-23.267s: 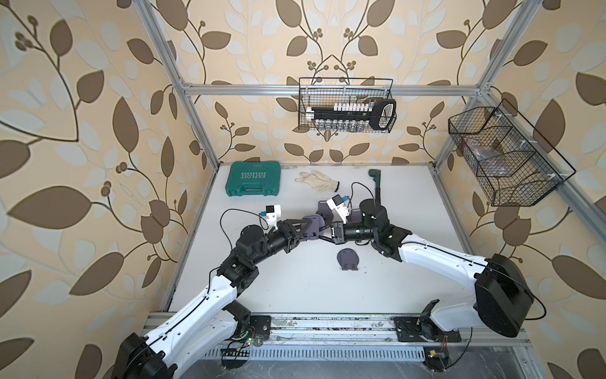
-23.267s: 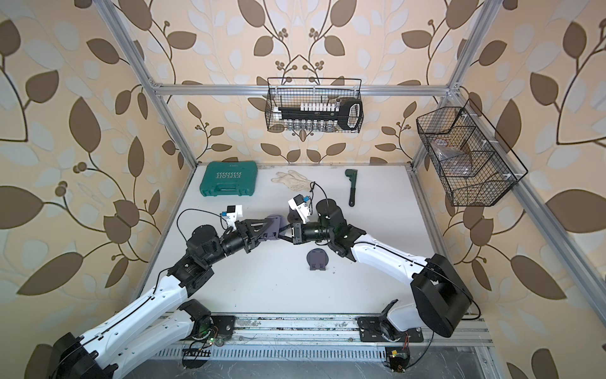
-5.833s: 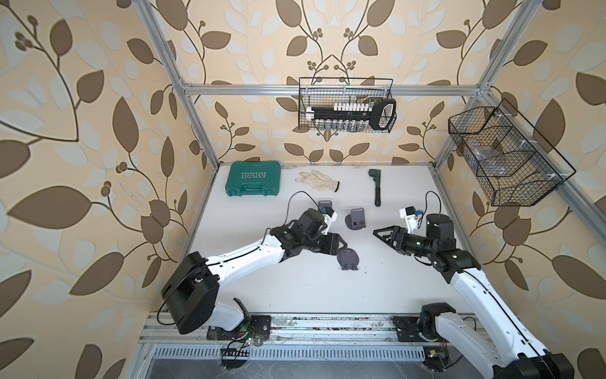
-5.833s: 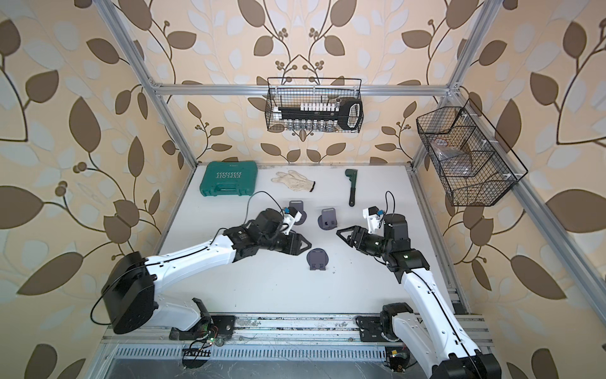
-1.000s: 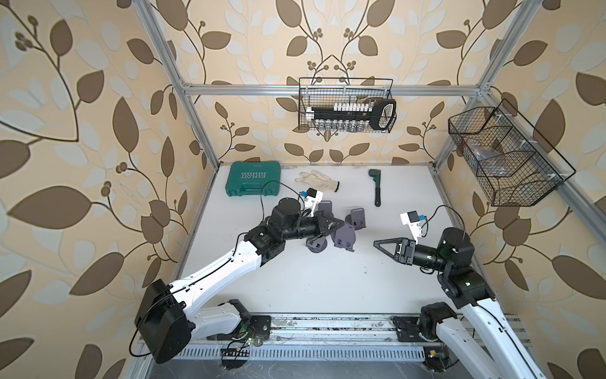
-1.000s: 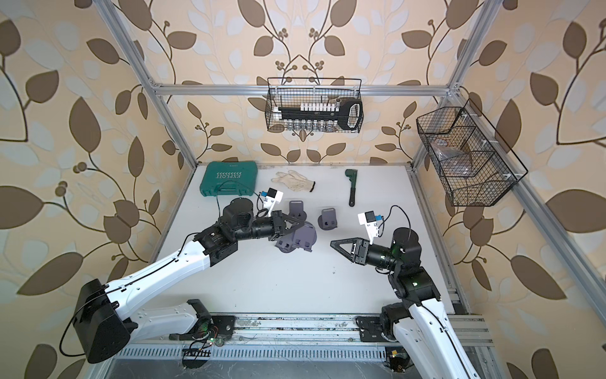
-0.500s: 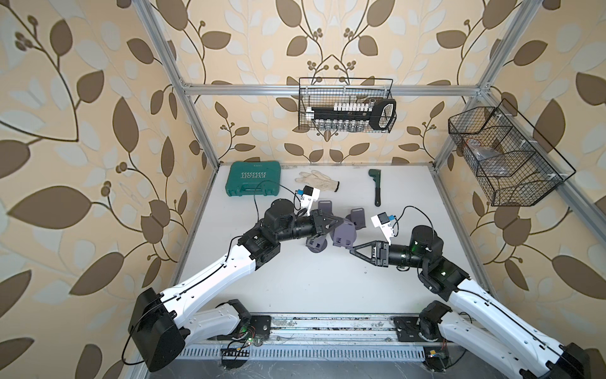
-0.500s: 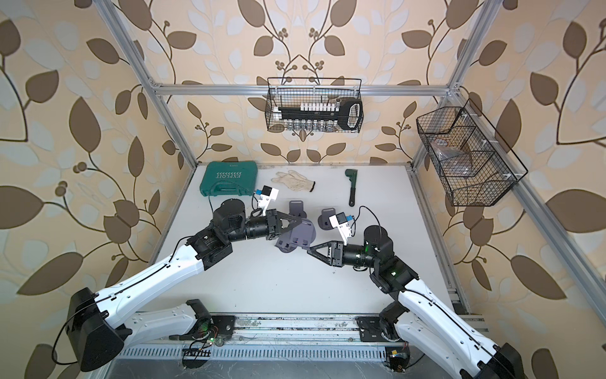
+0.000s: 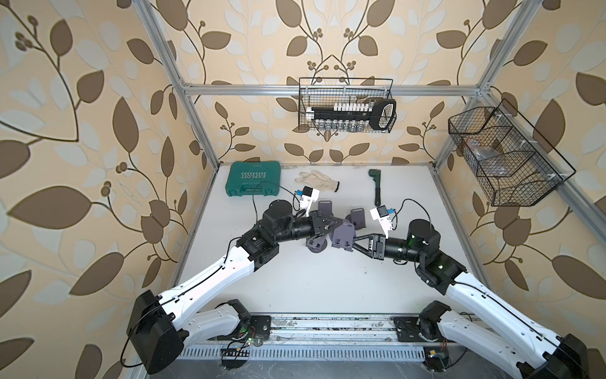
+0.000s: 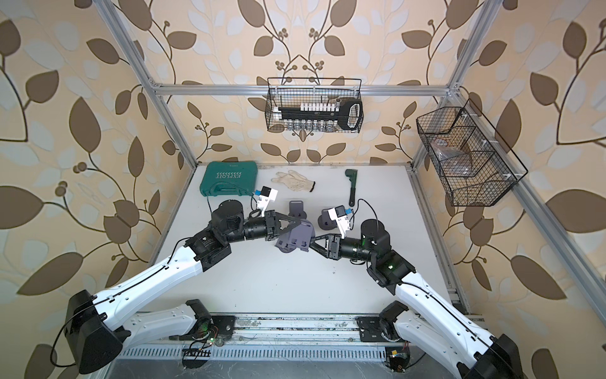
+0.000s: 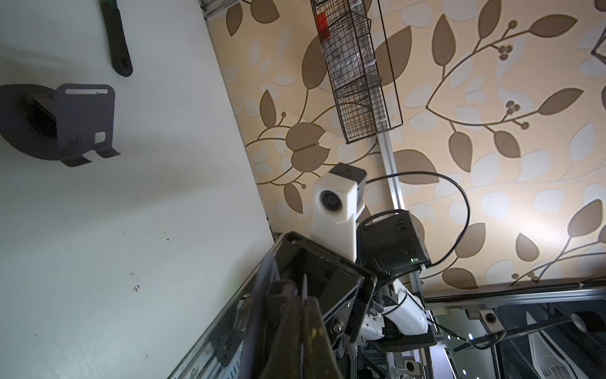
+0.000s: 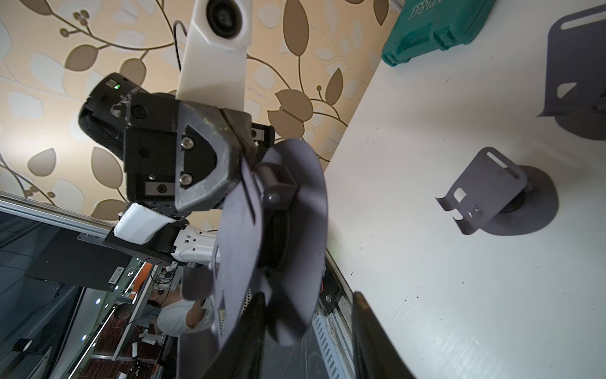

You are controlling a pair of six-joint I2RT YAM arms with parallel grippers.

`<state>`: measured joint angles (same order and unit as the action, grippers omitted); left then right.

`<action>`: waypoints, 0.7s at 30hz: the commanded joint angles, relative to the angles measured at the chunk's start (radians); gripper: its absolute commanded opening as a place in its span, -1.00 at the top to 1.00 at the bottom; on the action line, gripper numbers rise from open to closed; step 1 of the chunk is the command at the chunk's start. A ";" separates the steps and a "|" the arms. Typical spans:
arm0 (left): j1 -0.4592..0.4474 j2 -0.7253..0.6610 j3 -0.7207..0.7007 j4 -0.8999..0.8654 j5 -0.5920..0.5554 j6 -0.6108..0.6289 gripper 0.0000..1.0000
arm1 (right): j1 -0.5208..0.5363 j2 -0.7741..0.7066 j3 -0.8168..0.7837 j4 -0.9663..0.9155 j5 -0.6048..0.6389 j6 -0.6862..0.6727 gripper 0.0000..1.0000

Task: Open the phone stand

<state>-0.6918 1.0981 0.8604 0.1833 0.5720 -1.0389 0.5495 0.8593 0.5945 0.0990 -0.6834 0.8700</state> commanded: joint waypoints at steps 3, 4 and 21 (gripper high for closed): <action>0.003 -0.014 -0.028 0.105 0.040 0.000 1.00 | 0.006 0.061 0.036 0.132 -0.011 0.030 0.31; 0.003 -0.010 -0.027 0.106 0.041 0.000 1.00 | 0.007 0.067 0.033 0.152 -0.010 0.042 0.36; 0.003 0.022 -0.040 0.190 0.061 -0.029 1.00 | 0.038 0.160 0.075 0.174 0.039 0.115 1.00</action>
<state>-0.6460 1.1084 0.8059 0.3397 0.5400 -1.0466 0.5560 0.9970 0.6434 0.2592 -0.6674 1.0073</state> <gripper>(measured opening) 0.049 0.048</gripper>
